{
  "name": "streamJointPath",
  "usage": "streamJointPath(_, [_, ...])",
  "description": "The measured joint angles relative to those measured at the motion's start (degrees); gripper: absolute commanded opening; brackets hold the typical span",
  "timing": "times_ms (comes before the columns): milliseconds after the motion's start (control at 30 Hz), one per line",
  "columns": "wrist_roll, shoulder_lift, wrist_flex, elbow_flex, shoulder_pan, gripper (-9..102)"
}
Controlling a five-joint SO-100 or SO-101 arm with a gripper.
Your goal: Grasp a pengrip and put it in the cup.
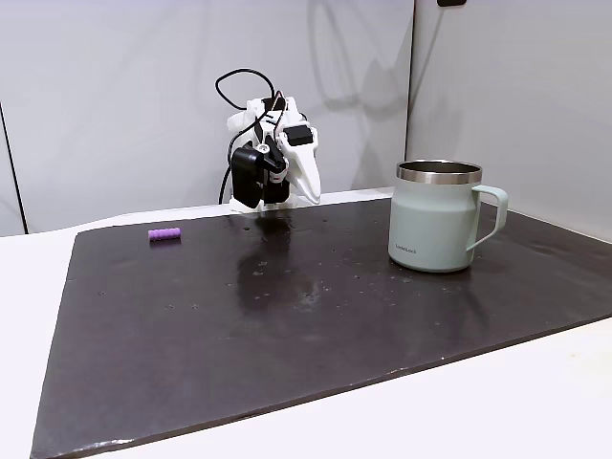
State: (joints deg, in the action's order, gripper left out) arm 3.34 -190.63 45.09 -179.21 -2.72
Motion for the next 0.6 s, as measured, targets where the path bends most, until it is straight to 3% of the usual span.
streamJointPath(600, [-2.9,0.0,0.0,0.2,0.0,0])
